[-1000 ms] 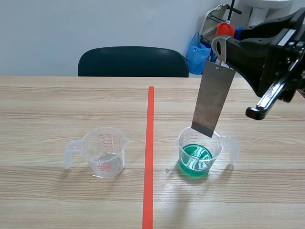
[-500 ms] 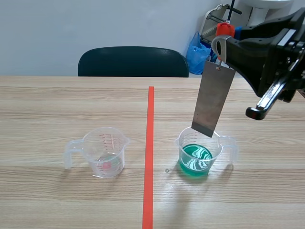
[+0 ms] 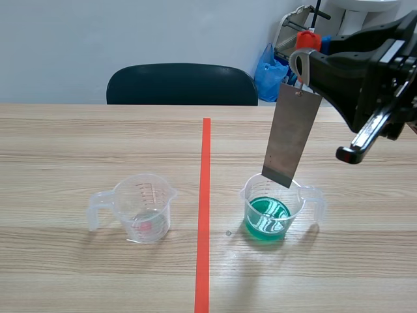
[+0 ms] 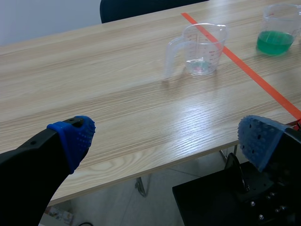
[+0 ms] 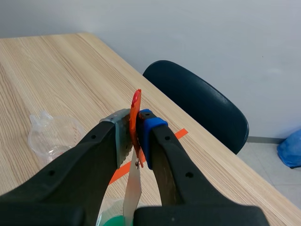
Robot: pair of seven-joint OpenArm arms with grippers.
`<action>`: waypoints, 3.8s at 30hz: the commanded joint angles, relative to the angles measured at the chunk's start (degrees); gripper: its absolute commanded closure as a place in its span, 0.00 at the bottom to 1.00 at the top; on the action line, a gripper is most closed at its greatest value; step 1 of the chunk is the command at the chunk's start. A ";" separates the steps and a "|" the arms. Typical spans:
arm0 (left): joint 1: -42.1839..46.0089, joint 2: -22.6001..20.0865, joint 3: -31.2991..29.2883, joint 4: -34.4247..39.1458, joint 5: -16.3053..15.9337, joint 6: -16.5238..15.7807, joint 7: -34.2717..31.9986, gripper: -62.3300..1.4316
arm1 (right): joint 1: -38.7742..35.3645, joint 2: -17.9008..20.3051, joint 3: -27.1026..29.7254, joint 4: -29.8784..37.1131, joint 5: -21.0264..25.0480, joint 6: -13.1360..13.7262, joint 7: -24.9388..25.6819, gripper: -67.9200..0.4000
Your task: Do the redox reaction experiment
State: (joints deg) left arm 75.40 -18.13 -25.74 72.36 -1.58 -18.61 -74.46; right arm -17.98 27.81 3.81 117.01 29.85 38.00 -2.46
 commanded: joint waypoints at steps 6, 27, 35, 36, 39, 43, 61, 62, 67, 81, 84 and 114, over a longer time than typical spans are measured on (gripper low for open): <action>0.04 0.15 -0.11 0.66 -0.37 0.07 -1.22 0.00 | 0.50 0.57 0.68 0.63 0.59 -0.22 0.83 0.98; 0.04 0.15 -0.11 0.68 -0.37 0.07 -1.20 0.00 | 0.50 0.57 0.68 0.63 0.59 -0.22 0.83 0.98; 0.04 0.15 -0.11 0.66 -0.35 0.07 -1.20 0.00 | 0.50 0.57 0.68 0.63 0.59 -0.22 0.83 0.98; 0.04 0.15 -0.11 0.66 -0.35 0.07 -1.20 0.00 | 0.50 0.57 0.68 0.63 0.59 -0.22 0.83 0.98; 0.04 0.15 -0.11 0.66 -0.35 0.07 -1.20 0.00 | 0.50 0.57 0.68 0.63 0.59 -0.22 0.83 0.98; 0.04 0.15 -0.11 0.68 -0.35 0.07 -1.20 0.00 | 0.50 0.57 0.68 0.63 0.59 -0.22 0.83 0.98; 0.04 0.15 -0.11 0.68 -0.35 0.07 -1.20 0.00 | 0.50 0.57 0.68 0.63 0.59 -0.22 0.83 0.98; 0.04 0.15 -0.11 0.68 -0.35 0.07 -1.20 0.00 | 0.50 0.57 0.68 0.63 0.59 -0.22 0.83 0.98; 0.04 0.15 -0.11 0.68 -0.35 0.07 -1.20 0.00 | 0.50 0.57 0.68 0.63 0.59 -0.22 0.83 0.98; 0.04 0.15 -0.11 0.68 -0.35 0.07 -1.20 0.00 | 0.50 0.57 0.68 0.63 0.59 -0.22 0.83 0.98; 0.04 0.15 -0.11 0.68 -0.35 0.07 -1.20 0.00 | 0.50 0.57 0.68 0.63 0.59 -0.22 0.81 0.98; 0.04 0.15 -0.11 0.68 -0.35 0.07 -1.20 0.00 | 8.83 -0.07 -9.73 0.57 0.57 4.72 -1.31 0.98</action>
State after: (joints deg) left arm 75.40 -18.13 -25.74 72.36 -1.58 -18.59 -74.46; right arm -10.15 27.79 -5.76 117.01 29.85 42.37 -4.60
